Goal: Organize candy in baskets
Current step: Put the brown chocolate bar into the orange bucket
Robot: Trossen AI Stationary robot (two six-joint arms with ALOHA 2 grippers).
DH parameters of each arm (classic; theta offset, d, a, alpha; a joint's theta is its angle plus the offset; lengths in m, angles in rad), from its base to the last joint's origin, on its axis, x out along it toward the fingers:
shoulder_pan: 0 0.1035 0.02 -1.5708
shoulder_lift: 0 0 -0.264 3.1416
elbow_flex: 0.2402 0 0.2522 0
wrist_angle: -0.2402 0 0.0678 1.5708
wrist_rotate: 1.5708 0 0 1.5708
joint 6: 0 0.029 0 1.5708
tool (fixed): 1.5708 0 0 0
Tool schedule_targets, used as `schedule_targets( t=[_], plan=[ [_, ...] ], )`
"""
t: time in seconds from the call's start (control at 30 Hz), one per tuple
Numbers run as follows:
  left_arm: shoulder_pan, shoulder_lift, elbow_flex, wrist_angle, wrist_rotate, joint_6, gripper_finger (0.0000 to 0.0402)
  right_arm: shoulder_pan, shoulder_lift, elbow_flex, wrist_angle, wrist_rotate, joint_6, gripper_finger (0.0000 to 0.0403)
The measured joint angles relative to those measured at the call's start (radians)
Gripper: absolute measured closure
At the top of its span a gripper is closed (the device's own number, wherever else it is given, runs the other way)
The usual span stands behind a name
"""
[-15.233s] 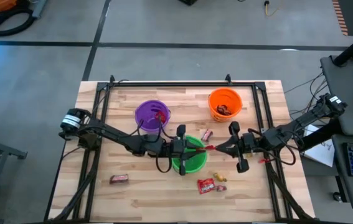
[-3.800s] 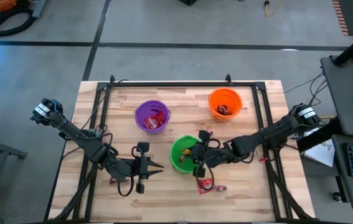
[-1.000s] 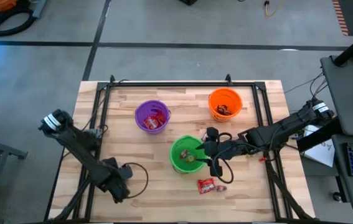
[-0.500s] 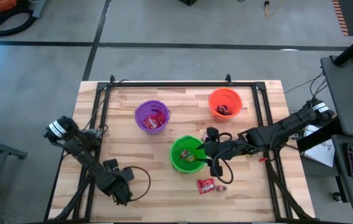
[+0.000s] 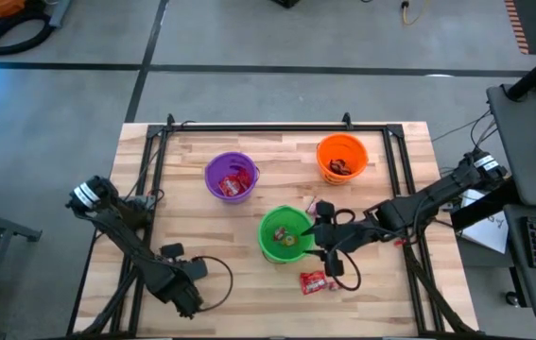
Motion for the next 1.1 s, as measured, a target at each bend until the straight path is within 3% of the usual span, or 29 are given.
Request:
schedule_targets(
  t=[0.1,0.27,0.5,0.73,0.93,1.1],
  plan=[
    [0.002,-0.016,0.084,0.000,-0.111,0.047,0.0345,0.014,0.000,-0.035,0.084,0.006,-0.004,0.0197],
    [0.002,-0.042,0.259,0.004,-0.419,0.206,0.0362,0.037,0.000,-0.110,0.307,0.006,-0.096,0.0197],
    [0.006,-0.044,0.442,0.117,-0.800,0.609,0.0359,0.042,0.010,-0.175,0.653,0.006,-0.250,0.0197],
    [0.063,-0.039,0.420,0.392,-0.854,0.987,0.0359,0.044,0.084,-0.189,0.945,-0.005,-0.428,0.0197],
    [0.131,-0.037,0.353,0.487,-0.856,1.007,0.0359,0.043,0.141,-0.190,1.130,-0.073,-0.485,0.0197],
    [0.177,-0.033,0.301,0.591,-0.856,1.012,0.0359,0.037,0.160,-0.190,1.160,-0.071,-0.496,0.0197]
  ],
)
